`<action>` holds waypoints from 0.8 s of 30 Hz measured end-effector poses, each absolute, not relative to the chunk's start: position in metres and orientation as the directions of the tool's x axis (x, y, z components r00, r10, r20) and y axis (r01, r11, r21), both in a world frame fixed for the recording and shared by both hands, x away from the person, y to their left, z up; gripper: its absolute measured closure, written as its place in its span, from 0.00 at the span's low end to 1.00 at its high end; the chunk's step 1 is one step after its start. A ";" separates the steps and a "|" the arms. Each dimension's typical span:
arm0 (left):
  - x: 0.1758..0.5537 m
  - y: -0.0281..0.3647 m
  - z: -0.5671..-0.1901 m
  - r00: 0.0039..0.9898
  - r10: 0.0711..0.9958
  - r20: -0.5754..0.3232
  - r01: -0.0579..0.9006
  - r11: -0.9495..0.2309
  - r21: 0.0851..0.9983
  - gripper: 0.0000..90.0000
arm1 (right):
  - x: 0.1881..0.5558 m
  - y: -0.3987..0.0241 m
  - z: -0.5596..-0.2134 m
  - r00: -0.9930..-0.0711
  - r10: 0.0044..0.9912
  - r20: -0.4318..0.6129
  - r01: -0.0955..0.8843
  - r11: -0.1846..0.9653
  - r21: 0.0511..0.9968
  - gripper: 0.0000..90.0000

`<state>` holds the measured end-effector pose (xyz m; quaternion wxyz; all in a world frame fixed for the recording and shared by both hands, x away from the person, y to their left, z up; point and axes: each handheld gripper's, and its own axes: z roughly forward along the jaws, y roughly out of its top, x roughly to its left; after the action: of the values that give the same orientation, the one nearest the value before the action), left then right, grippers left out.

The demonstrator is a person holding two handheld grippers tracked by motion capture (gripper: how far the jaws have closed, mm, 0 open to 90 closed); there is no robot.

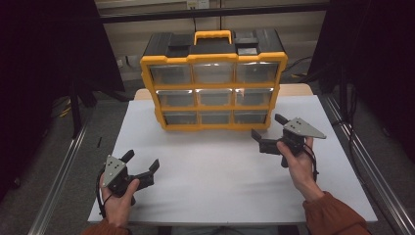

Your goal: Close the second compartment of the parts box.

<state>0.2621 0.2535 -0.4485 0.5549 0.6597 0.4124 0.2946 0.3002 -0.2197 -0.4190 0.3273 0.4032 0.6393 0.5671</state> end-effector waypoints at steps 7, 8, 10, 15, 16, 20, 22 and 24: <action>0.261 0.253 -0.449 0.476 0.876 -0.073 0.216 -0.036 0.976 0.04 | 0.282 -0.239 -0.421 -0.431 0.901 0.053 0.142 0.010 0.990 0.00; 0.261 0.254 -0.448 0.486 0.871 -0.072 0.217 -0.040 0.975 0.04 | 0.280 -0.240 -0.422 -0.431 0.901 0.053 0.139 0.009 0.990 0.00; 0.261 0.253 -0.449 0.485 0.870 -0.082 0.214 -0.028 0.976 0.04 | 0.275 -0.245 -0.423 -0.427 0.903 0.046 0.143 0.017 0.990 0.00; 0.261 0.254 -0.448 0.486 0.871 -0.079 0.217 -0.033 0.976 0.04 | 0.264 -0.258 -0.423 -0.392 0.919 0.049 0.136 0.005 0.991 0.01; 0.261 0.254 -0.448 0.490 0.869 -0.076 0.215 -0.036 0.976 0.04 | 0.262 -0.261 -0.424 -0.385 0.922 0.048 0.136 0.005 0.991 0.01; 0.260 0.254 -0.448 0.490 0.868 -0.077 0.215 -0.035 0.976 0.04 | 0.252 -0.269 -0.427 -0.371 0.928 0.041 0.139 0.012 0.990 0.01; 0.260 0.254 -0.448 0.494 0.866 -0.075 0.212 -0.037 0.976 0.04 | 0.247 -0.274 -0.428 -0.362 0.931 0.038 0.139 0.014 0.990 0.01; 0.260 0.255 -0.448 0.493 0.867 -0.068 0.213 -0.045 0.976 0.04 | 0.245 -0.276 -0.430 -0.359 0.932 0.042 0.141 0.010 0.990 0.01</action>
<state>0.2603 0.2547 -0.4477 0.5572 0.6604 0.4089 0.2937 0.2452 -0.2760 -0.4295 0.3592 0.4376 0.6130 0.5511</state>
